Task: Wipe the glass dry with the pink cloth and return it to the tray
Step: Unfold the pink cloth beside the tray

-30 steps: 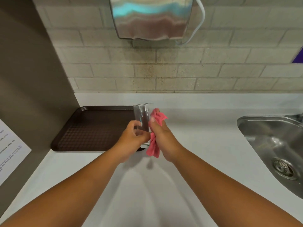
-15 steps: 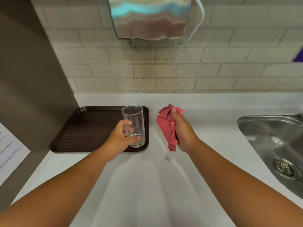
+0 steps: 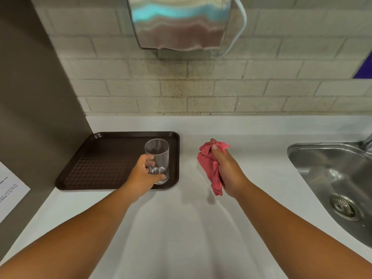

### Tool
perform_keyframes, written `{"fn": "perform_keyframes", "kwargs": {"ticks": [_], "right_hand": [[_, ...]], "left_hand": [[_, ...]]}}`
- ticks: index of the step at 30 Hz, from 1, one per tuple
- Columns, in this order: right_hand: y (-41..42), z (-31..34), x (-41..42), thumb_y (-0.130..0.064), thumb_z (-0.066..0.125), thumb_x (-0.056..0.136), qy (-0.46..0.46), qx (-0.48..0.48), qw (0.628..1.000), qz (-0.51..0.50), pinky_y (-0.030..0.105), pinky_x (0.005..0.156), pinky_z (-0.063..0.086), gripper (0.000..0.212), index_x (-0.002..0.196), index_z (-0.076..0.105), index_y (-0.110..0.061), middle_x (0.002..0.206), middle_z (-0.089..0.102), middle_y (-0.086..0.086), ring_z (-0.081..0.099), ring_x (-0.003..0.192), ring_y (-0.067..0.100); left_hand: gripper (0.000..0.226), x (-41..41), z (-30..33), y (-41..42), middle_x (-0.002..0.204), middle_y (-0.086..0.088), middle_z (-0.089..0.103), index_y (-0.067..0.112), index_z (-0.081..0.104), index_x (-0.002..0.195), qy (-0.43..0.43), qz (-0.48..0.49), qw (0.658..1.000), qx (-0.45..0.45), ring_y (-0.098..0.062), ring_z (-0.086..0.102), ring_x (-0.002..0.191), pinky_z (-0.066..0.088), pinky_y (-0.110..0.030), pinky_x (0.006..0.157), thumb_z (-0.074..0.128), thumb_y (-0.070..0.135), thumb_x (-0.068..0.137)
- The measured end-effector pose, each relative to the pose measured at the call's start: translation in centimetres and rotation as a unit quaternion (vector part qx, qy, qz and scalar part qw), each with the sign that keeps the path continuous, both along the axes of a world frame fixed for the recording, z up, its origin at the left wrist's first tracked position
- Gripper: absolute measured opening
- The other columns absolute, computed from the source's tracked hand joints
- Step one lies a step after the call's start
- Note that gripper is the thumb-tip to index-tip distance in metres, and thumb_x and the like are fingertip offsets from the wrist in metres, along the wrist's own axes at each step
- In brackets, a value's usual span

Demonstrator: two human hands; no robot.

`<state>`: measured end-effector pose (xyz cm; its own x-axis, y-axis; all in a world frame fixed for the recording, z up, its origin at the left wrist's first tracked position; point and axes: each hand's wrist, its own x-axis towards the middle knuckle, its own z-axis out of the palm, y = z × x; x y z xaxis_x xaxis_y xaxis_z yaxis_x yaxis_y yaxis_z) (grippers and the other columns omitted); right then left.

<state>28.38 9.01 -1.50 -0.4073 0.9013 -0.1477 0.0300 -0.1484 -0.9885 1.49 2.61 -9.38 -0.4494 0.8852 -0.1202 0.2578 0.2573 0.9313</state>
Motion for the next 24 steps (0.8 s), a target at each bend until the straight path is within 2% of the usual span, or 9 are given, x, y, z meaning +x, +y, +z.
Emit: {"fn": "perform_keyframes", "kwargs": {"ticks": [4,7,11,14,16,18,20,22,24], "right_hand": [[0.3,-0.4,0.3,-0.042,0.045,0.112,0.021,-0.012,1.000,0.010,0.043,0.118,0.044,0.049,0.157,0.045,-0.021,0.145,0.063,0.007,0.058,0.137,0.026],[0.7,-0.5,0.8,-0.030,0.048,0.111,0.070,-0.049,0.996,0.010,0.039,0.104,0.049,0.049,0.158,0.043,-0.018,0.139,0.066,0.009,0.063,0.131,0.027],[0.6,-0.5,1.4,-0.020,0.045,0.110,0.114,-0.080,0.990,0.025,0.040,0.111,0.046,0.052,0.160,0.041,-0.033,0.139,0.067,0.000,0.061,0.137,0.024],[-0.1,0.6,1.5,-0.017,0.052,0.100,0.102,-0.053,0.991,0.062,0.039,0.119,0.037,0.067,0.164,0.036,-0.031,0.140,0.065,-0.002,0.059,0.139,0.028],[-1.0,1.9,1.4,-0.017,0.052,0.088,0.033,0.024,0.993,0.106,0.048,0.126,0.031,0.083,0.165,0.030,-0.039,0.148,0.061,0.003,0.049,0.145,0.041],[-2.1,3.1,1.2,-0.019,0.055,0.086,-0.054,0.129,0.971,0.193,0.048,0.109,0.055,0.087,0.161,0.027,-0.055,0.162,0.051,-0.001,0.063,0.134,0.034],[-3.1,3.6,1.2,-0.029,0.066,0.091,-0.111,0.180,0.928,0.308,0.032,0.082,0.064,0.089,0.159,0.021,-0.063,0.166,0.044,-0.011,0.078,0.104,0.015],[-3.5,3.5,1.1,-0.040,0.071,0.093,-0.119,0.230,0.908,0.329,0.037,0.108,0.055,0.089,0.164,0.020,-0.055,0.167,0.042,-0.012,0.066,0.133,0.016],[-3.4,3.8,1.3,-0.038,0.068,0.094,-0.042,0.222,0.947,0.231,0.036,0.119,0.045,0.073,0.160,0.038,-0.044,0.155,0.057,-0.004,0.058,0.142,0.013]], "left_hand": [[0.096,-0.3,0.4,-0.1,0.136,0.014,0.059,0.030,0.042,0.155,-0.001,-0.024,0.999,-0.022,-0.021,0.063,0.127,0.053,-0.022,0.081,0.095,0.008,0.079],[0.114,0.5,2.7,-1.6,0.163,-0.002,0.040,0.027,0.028,0.168,0.065,0.024,0.997,-0.027,-0.028,0.047,0.148,0.051,-0.041,0.112,0.096,0.011,0.078],[0.056,5.2,4.9,-5.3,0.120,0.003,0.059,0.043,0.060,0.130,0.183,0.101,0.966,0.153,-0.022,0.060,0.113,0.056,-0.037,0.096,0.085,0.020,0.085],[0.010,10.6,6.5,-6.1,0.088,0.008,0.074,0.040,0.072,0.104,-0.064,-0.006,0.997,0.043,-0.018,0.070,0.086,0.060,-0.024,0.069,0.065,0.047,0.101],[0.059,12.1,7.3,-4.7,0.109,-0.016,0.079,0.017,0.071,0.121,-0.336,-0.010,0.938,-0.081,-0.036,0.075,0.093,0.065,-0.045,0.080,0.050,0.069,0.103],[0.094,11.8,8.1,-3.1,0.133,-0.032,0.072,0.003,0.064,0.137,-0.509,-0.035,0.854,-0.105,-0.047,0.075,0.105,0.061,-0.057,0.094,0.041,0.085,0.096],[0.106,11.1,8.9,-2.0,0.140,-0.030,0.071,0.002,0.068,0.140,-0.575,-0.067,0.811,-0.078,-0.044,0.077,0.113,0.063,-0.055,0.097,0.042,0.091,0.089],[0.093,10.5,9.4,-1.7,0.132,-0.029,0.076,0.000,0.079,0.128,-0.577,-0.088,0.810,-0.058,-0.043,0.079,0.114,0.066,-0.054,0.093,0.055,0.083,0.090],[0.061,10.6,9.7,-1.7,0.127,-0.026,0.079,0.005,0.082,0.124,-0.532,-0.110,0.838,-0.048,-0.041,0.080,0.112,0.066,-0.051,0.092,0.064,0.057,0.098]]}}
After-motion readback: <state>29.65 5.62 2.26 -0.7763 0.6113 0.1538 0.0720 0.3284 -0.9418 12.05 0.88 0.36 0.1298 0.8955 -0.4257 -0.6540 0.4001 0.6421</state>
